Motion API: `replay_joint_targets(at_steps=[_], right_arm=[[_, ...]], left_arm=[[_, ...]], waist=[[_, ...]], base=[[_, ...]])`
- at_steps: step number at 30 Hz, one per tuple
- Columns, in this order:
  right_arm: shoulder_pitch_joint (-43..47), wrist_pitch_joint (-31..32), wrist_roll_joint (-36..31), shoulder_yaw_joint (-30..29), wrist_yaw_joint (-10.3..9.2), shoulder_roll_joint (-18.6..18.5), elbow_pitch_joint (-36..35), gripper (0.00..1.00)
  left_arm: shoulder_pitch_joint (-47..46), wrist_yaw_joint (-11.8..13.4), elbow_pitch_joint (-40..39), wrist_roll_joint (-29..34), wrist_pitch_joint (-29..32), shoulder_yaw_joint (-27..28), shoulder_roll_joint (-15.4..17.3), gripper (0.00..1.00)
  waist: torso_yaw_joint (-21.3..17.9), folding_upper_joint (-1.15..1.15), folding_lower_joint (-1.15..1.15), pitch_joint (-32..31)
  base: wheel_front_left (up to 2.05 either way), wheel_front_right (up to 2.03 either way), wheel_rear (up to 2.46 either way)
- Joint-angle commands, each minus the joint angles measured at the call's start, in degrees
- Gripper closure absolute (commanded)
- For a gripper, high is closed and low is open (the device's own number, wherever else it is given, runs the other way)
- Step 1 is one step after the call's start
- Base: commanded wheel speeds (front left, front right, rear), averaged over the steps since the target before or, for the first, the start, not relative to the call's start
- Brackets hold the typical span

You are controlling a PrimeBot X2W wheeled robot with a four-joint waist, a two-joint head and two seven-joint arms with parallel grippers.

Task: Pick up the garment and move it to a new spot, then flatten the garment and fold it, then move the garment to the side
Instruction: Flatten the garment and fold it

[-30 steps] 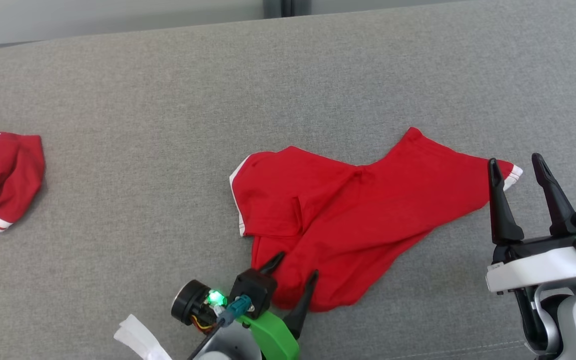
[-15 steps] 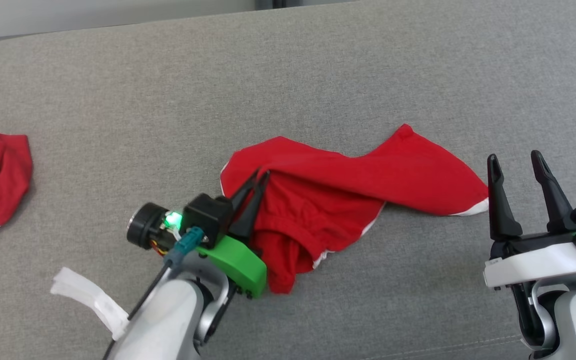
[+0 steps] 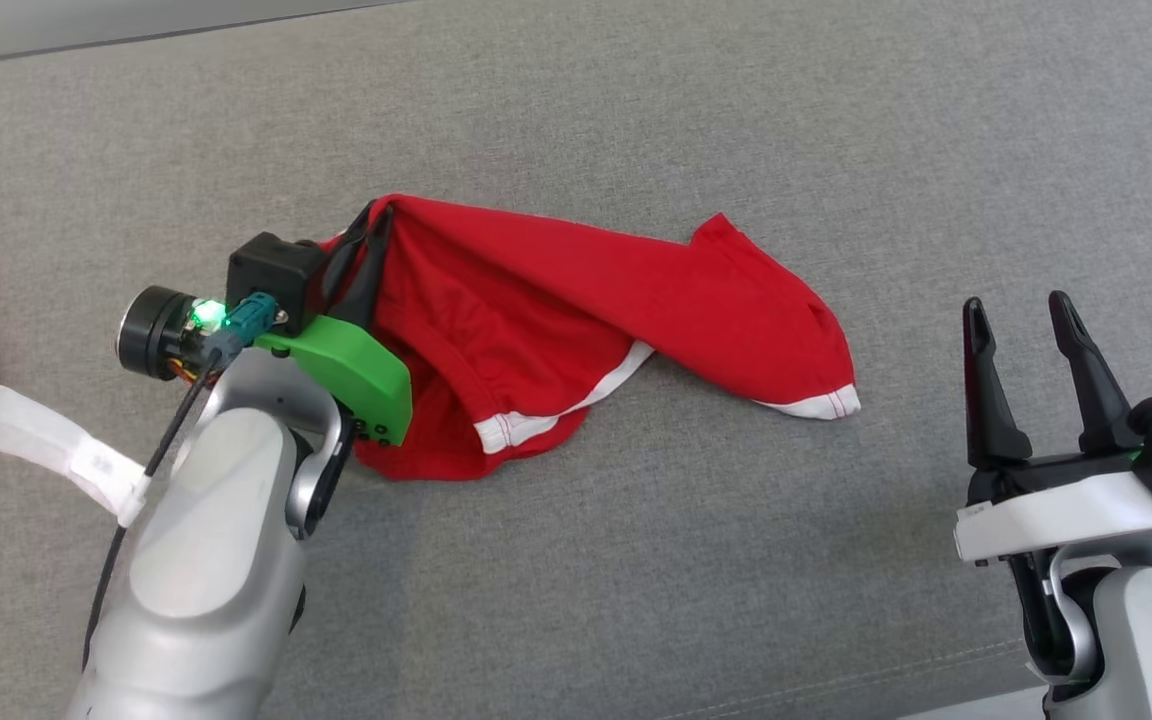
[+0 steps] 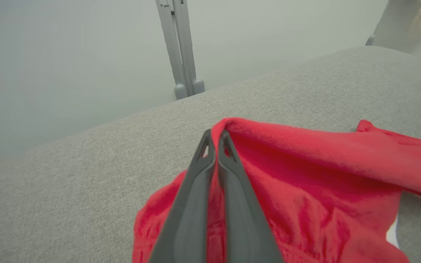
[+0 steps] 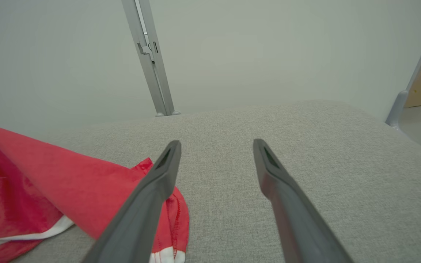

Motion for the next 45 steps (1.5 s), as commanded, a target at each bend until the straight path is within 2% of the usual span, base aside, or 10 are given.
replay_joint_targets(at_steps=[1, 2, 6, 10, 14, 18, 23, 32, 45], right_arm=[[-0.77, -0.52, 0.25, 0.04, -0.06, 0.13, 0.25, 0.00], [-0.80, -0.65, 0.24, 0.07, -0.06, 0.13, 0.37, 0.00], [-0.71, -0.96, -0.40, -0.38, -0.06, -0.09, 0.18, 0.00], [0.25, -0.68, -1.49, -0.79, -0.06, -0.43, -0.79, 0.00], [1.06, 0.21, -2.09, -1.02, -0.06, -0.69, -2.29, 0.00], [2.16, 1.34, -2.65, -1.08, -0.06, -0.88, -3.67, 0.00], [3.37, 2.82, -3.20, -0.48, -0.06, -0.93, -4.79, 0.00], [5.68, 4.39, -3.30, 0.38, -0.06, -0.71, -5.22, 0.00], [5.73, 4.62, -2.89, 0.46, -0.06, -0.64, -5.38, 0.00]], left_arm=[[-1.21, -0.36, 1.97, -0.55, -1.62, 0.35, -0.36, 0.19], [-1.40, -0.38, 3.18, -1.04, -2.50, 0.47, -0.61, 0.00], [0.01, 0.33, 6.63, -2.92, -8.20, 1.77, -1.99, 0.00], [3.26, 2.13, 5.42, -3.98, -11.76, 3.49, -2.87, 0.00], [8.77, 5.24, -0.66, -3.46, -12.98, 6.37, -2.68, 0.00], [15.63, 8.24, -10.58, -1.69, -12.93, 10.32, -1.97, 0.00], [23.14, 10.26, -18.47, 1.04, -12.89, 12.50, -0.92, 0.00], [30.31, 11.39, -23.02, 2.71, -11.91, 12.35, 0.60, 0.00], [30.91, 11.69, -24.43, 2.20, -9.56, 11.63, 1.30, 0.00]], waist=[[-0.49, 0.00, 0.00, 0.34], [-0.59, 0.00, 0.00, 0.34], [-0.24, 0.00, 0.00, -0.41], [0.71, 0.00, 0.00, -1.89], [2.05, 0.00, 0.00, -3.79], [3.28, 0.00, 0.00, -5.42], [4.52, 0.00, 0.00, -7.01], [5.25, 0.00, 0.00, -9.15], [4.82, 0.00, 0.00, -8.98]], base=[[0.00, 0.00, 0.00], [0.00, 0.00, 0.00], [0.00, 0.00, 0.00], [0.00, 0.00, 0.00], [0.00, 0.00, 0.00], [0.00, 0.00, 0.00], [0.00, 0.00, 0.00], [0.00, 0.00, 0.00], [0.00, 0.00, 0.00]])
